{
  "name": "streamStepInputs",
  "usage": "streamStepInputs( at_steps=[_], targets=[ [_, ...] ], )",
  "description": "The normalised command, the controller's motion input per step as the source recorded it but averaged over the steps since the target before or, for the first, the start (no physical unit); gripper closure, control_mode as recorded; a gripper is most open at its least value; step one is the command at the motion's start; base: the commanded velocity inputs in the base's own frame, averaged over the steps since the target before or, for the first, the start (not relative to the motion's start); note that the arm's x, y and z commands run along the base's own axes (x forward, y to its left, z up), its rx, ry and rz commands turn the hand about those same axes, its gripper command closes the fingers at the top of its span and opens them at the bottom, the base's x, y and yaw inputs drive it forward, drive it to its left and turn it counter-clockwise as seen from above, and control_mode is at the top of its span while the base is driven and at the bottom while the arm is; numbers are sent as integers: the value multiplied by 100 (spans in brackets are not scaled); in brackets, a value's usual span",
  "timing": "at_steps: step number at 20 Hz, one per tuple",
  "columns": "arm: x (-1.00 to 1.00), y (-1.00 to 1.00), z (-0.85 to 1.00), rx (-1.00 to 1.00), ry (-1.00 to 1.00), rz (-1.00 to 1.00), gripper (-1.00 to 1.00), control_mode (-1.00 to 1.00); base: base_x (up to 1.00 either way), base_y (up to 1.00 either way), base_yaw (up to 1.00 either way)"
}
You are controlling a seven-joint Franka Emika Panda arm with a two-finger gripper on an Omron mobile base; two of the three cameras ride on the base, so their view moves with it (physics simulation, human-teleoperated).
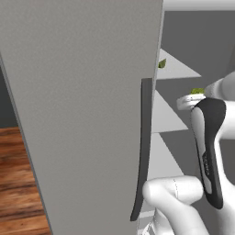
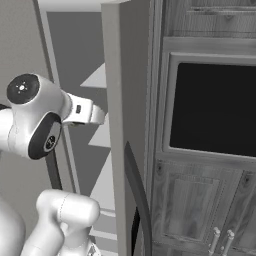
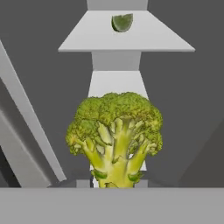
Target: Take the lemon wedge, broccoli, and lemon from the freezer and place them in the bowl on the counter.
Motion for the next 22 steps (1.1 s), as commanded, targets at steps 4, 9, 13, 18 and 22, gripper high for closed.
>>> streamStepInputs(
  at_steps=[4, 9, 13, 18, 22],
  targets=[
    [-76, 29, 0, 0, 0, 0, 100, -100, 0, 0, 0],
    [-60, 19, 0, 0, 0, 0, 100, -100, 0, 0, 0],
    [-47, 2, 0, 0, 0, 0, 100, -100, 0, 0, 0],
    [-10, 10, 1, 0, 0, 0, 100, -100, 0, 0, 0],
    [0, 4, 2, 0, 0, 0, 100, 100, -11, 2, 0]
  ],
)
